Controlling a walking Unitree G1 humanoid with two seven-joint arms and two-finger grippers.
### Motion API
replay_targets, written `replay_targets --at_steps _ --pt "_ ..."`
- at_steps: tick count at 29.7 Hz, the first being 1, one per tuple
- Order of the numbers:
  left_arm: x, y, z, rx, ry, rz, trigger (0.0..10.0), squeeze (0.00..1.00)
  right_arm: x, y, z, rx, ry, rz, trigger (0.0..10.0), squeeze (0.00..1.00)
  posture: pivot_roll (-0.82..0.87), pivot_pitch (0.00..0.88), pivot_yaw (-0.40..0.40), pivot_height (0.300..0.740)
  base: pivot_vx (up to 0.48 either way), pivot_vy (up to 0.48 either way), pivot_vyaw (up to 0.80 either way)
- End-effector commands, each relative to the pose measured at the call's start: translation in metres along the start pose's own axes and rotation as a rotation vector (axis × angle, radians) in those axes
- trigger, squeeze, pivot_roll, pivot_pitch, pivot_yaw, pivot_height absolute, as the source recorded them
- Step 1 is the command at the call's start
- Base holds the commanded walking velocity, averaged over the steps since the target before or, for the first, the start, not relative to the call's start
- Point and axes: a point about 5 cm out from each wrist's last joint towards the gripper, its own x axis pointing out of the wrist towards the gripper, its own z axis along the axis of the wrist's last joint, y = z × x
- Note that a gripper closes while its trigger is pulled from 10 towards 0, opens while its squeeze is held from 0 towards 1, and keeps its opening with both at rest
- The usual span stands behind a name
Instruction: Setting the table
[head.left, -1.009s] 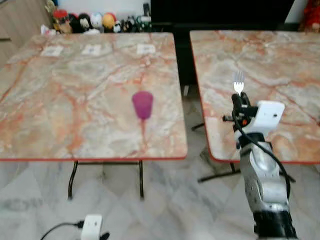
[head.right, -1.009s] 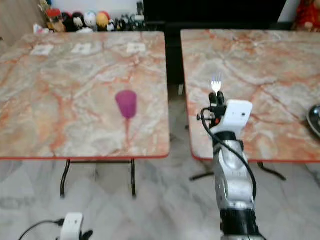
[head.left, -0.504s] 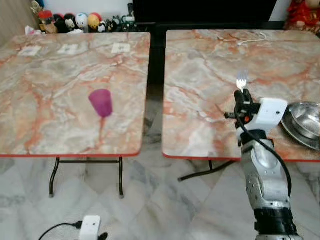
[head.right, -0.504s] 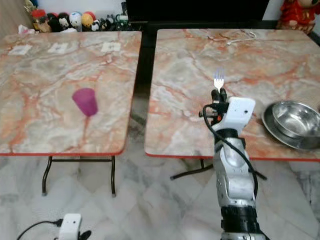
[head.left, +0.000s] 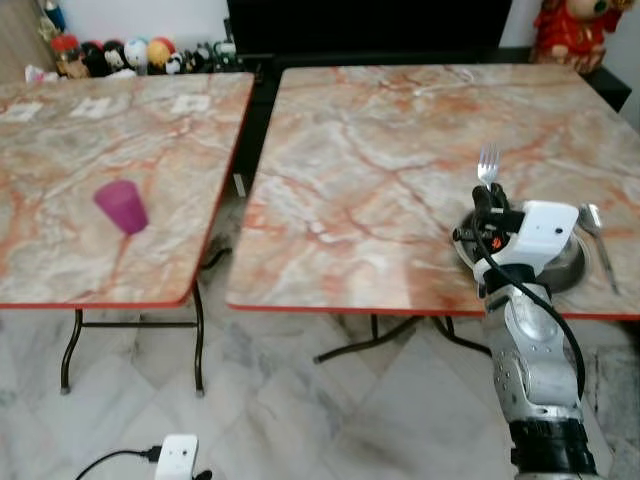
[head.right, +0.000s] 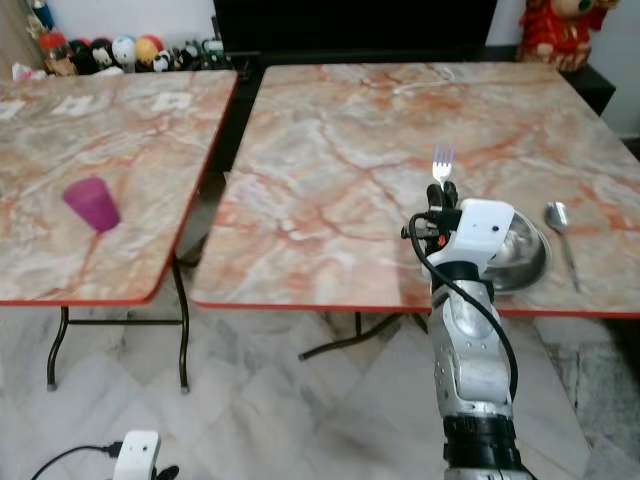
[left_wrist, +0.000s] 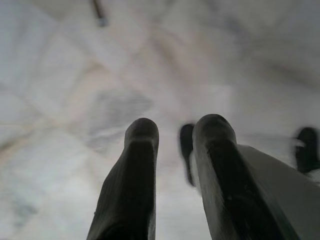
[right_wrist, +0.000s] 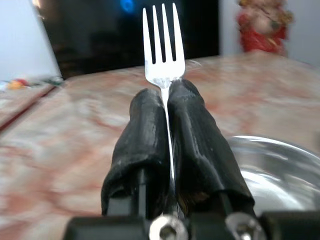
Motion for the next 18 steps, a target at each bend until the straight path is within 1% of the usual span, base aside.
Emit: replay_targets --at_steps 1,9,12,18 --pt "-0.0021 0.0072 -0.0041 0.017 0.016 0.012 10.0 0.00 0.0024 0.0061 0.0042 0.016 -0.016 0.013 10.0 0.00 -0.09 0.054 0.048 0.740 0.000 -0.416 0.00" --pt "-0.0024 0.0067 -0.0056 0.017 0.020 0.012 10.0 0.00 0.0025 0.0029 0.0046 0.013 -0.019 0.002 10.0 0.00 -0.09 0.058 0.047 0.740 0.000 -0.418 0.00" --pt "-0.0022 0.0066 -0.0053 0.014 0.021 0.015 10.0 0.00 0.0025 0.0022 0.0045 0.012 -0.019 -0.001 10.0 0.00 -0.09 0.060 0.047 0.740 0.249 -0.352 0.00" --pt "-0.0015 0.0068 -0.0028 0.006 0.014 0.018 10.0 0.00 0.0023 0.0001 0.0044 0.011 -0.019 -0.010 10.0 0.00 -0.09 0.064 0.046 0.740 0.000 0.000 0.00"
